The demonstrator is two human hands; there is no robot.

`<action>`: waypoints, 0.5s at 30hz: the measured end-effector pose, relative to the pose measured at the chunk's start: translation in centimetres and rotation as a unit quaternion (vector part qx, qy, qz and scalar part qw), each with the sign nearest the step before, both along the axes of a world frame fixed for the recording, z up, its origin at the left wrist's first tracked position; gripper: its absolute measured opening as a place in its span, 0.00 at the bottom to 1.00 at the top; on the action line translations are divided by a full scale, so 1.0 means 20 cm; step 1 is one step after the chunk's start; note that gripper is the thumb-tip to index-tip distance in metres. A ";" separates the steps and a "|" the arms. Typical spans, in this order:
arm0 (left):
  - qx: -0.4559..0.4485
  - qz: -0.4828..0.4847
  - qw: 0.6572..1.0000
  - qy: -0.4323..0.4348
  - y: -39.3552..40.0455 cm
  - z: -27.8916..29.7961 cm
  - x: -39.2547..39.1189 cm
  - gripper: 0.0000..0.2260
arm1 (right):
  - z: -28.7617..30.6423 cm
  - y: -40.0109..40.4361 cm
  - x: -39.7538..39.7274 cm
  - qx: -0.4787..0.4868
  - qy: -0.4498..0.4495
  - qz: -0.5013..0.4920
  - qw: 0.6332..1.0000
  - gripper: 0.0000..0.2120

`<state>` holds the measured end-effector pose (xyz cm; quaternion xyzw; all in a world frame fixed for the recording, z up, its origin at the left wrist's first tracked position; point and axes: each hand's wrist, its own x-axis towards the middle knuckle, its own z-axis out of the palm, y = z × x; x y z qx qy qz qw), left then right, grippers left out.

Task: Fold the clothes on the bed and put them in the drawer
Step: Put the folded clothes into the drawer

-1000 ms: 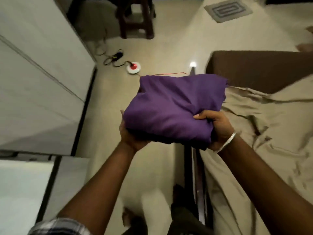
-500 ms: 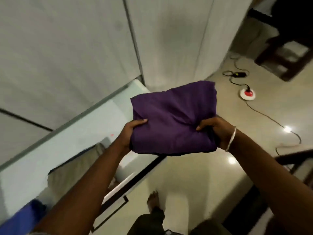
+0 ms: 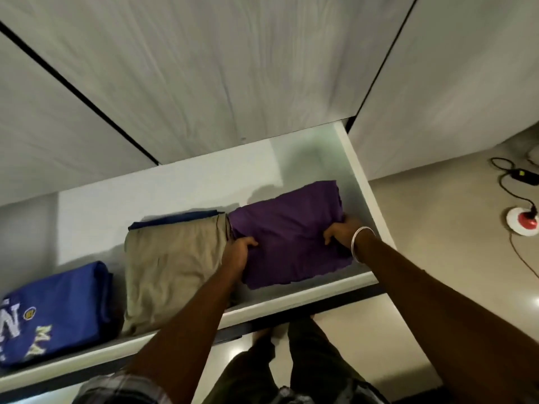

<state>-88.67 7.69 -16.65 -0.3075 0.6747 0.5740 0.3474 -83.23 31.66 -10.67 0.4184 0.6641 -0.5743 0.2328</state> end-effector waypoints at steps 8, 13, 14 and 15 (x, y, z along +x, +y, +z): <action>-0.118 -0.122 0.985 0.008 0.11 -0.18 0.10 0.20 | -0.53 0.12 0.04 0.020 -0.205 0.073 0.976 0.27; -0.193 -0.122 0.967 0.116 0.17 -0.17 0.16 0.27 | -0.51 0.02 0.03 0.046 -0.121 0.037 0.991 0.54; -0.196 -0.141 0.965 0.107 0.17 -0.17 0.16 0.23 | -0.51 0.00 0.04 0.058 -0.112 0.070 0.990 0.54; -0.212 -0.161 0.958 0.103 0.15 -0.18 0.15 0.19 | -0.51 -0.01 0.05 0.068 -0.113 0.101 0.986 0.54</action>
